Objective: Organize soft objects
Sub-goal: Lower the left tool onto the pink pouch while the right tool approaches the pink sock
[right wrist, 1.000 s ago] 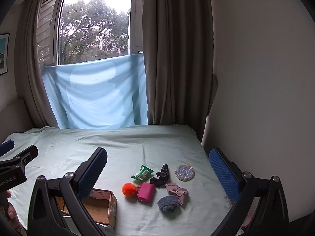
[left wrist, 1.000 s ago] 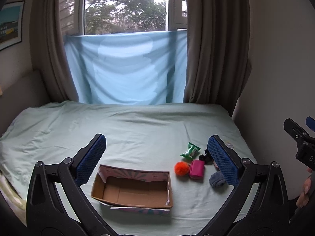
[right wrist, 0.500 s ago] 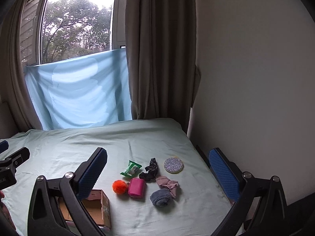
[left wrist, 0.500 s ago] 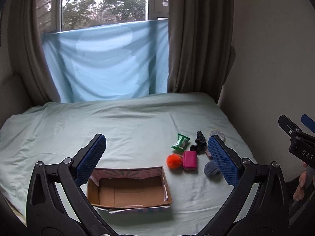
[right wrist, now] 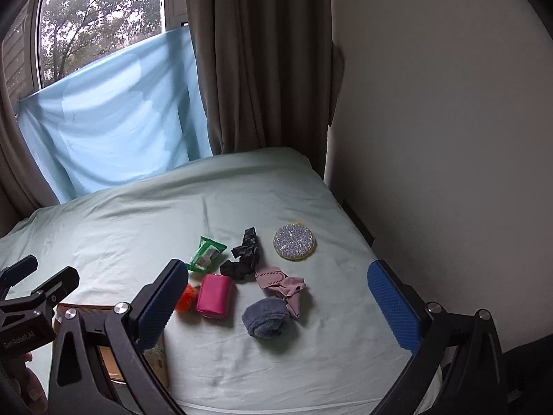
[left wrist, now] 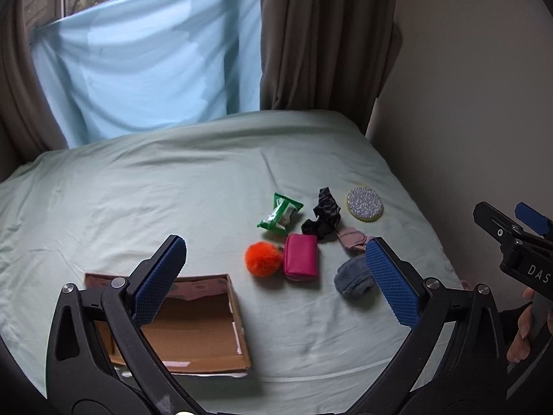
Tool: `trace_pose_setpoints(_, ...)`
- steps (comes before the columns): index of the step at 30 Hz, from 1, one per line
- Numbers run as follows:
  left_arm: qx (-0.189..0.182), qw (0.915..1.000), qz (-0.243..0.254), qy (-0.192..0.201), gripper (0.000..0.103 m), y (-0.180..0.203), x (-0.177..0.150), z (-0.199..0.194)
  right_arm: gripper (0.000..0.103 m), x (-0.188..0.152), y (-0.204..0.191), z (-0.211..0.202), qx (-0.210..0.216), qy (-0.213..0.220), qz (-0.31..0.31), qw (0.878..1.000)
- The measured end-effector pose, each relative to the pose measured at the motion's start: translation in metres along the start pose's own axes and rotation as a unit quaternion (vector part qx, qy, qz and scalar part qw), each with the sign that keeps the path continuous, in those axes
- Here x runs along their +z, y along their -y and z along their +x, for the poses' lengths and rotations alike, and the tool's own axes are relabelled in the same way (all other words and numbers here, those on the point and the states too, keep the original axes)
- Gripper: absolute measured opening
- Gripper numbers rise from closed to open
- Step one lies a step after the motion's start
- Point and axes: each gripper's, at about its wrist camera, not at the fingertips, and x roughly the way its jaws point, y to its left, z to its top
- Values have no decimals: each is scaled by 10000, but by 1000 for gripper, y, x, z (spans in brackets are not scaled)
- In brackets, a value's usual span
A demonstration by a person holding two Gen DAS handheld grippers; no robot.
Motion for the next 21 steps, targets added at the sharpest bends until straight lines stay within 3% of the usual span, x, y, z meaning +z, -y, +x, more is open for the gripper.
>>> trace_pose_setpoints(10, 224, 9960, -362, -780, 102, 52, -64, 138, 103, -16, 47, 143, 316, -519, -165, 9980)
trace_pose_setpoints(19, 342, 9903, -451, -1268, 94, 72, -120, 259, 103, -59, 52, 257, 655, -1105, -421, 9908)
trace_pose_setpoints(21, 352, 9893, -459, -1343, 87, 71, -126, 282, 103, -67, 52, 274, 676, -1238, -426, 9891)
